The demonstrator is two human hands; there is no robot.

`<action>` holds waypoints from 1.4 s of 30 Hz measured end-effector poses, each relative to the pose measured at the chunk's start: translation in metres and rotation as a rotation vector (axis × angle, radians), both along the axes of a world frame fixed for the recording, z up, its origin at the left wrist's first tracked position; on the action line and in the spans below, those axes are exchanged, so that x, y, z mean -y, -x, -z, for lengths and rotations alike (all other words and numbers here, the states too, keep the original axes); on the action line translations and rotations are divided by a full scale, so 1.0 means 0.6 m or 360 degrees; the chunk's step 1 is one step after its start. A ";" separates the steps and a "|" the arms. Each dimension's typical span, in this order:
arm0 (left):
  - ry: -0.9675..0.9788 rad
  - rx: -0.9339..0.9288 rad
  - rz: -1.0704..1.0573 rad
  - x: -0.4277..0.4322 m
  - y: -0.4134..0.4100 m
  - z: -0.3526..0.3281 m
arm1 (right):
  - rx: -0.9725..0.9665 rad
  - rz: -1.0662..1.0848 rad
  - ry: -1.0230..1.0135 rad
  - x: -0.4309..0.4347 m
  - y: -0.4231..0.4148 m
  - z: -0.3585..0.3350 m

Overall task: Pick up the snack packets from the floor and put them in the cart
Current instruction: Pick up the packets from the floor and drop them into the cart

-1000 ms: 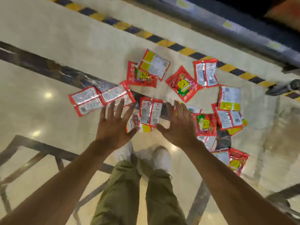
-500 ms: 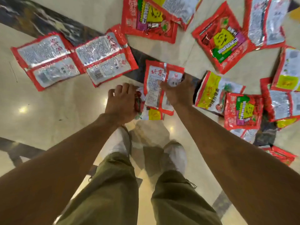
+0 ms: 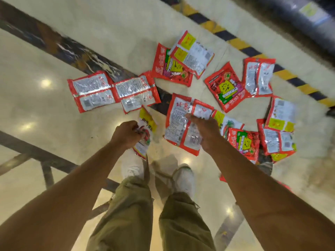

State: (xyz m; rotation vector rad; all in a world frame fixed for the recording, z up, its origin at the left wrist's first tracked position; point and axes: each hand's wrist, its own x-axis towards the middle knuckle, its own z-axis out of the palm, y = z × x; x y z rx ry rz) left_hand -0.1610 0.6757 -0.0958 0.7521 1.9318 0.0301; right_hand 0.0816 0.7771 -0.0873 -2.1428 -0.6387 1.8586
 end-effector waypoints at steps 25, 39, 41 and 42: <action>-0.1434 0.1084 -0.0900 0.108 0.004 -1.337 | -0.0562 -0.0235 -0.0947 0.064 -0.102 -1.326; -0.1530 0.1281 -0.0485 0.295 -0.169 -1.496 | -0.0387 0.0244 -0.1340 0.417 -0.313 -1.514; -0.1513 0.1351 -0.0399 0.319 -0.219 -1.506 | -0.0365 0.0337 -0.1360 0.465 -0.361 -1.528; -0.1507 0.1379 -0.0357 0.329 -0.245 -1.510 | -0.0356 0.0386 -0.1368 0.489 -0.386 -1.534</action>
